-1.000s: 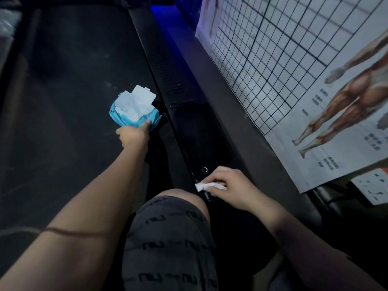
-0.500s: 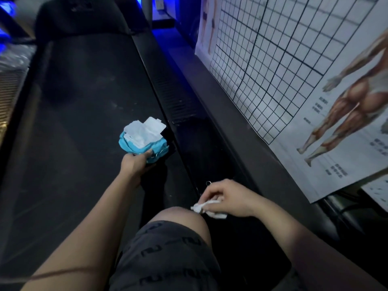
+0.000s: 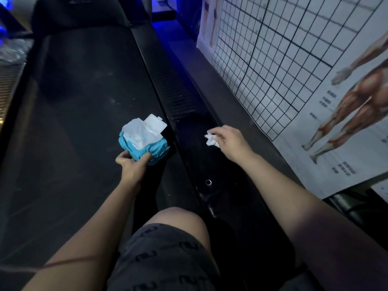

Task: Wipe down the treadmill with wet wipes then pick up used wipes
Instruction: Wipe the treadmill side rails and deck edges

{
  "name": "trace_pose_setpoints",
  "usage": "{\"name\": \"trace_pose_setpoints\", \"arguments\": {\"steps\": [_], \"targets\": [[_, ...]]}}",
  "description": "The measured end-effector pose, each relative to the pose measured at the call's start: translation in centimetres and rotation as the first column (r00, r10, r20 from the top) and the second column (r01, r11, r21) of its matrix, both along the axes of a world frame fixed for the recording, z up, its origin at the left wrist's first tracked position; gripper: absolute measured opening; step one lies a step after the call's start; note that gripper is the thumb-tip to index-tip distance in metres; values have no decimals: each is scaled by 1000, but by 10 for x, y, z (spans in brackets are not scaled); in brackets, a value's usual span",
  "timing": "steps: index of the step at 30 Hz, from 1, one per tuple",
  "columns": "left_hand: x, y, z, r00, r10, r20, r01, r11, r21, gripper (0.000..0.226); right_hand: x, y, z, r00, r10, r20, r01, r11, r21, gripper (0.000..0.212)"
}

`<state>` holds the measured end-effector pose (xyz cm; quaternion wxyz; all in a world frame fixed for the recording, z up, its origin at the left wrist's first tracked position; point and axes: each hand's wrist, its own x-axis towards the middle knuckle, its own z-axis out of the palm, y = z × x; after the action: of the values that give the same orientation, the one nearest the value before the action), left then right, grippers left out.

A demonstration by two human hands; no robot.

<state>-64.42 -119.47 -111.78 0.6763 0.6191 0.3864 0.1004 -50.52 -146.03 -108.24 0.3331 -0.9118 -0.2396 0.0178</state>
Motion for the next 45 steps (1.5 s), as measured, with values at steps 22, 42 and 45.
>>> {"name": "trace_pose_setpoints", "arguments": {"steps": [22,42,45], "targets": [[-7,-46,11,986,165,-29,-167,985,-46,58,-124,-73,10,977,-23,-214,45,994,99,27],[-27,-31,99,928,143,-344,-243,931,-271,46,-117,-5,165,421,-168,-891,880,315,356,15],[-33,-20,48,922,118,-370,-189,968,-163,45,-104,-4,142,412,-122,-903,857,388,339,16]]}}
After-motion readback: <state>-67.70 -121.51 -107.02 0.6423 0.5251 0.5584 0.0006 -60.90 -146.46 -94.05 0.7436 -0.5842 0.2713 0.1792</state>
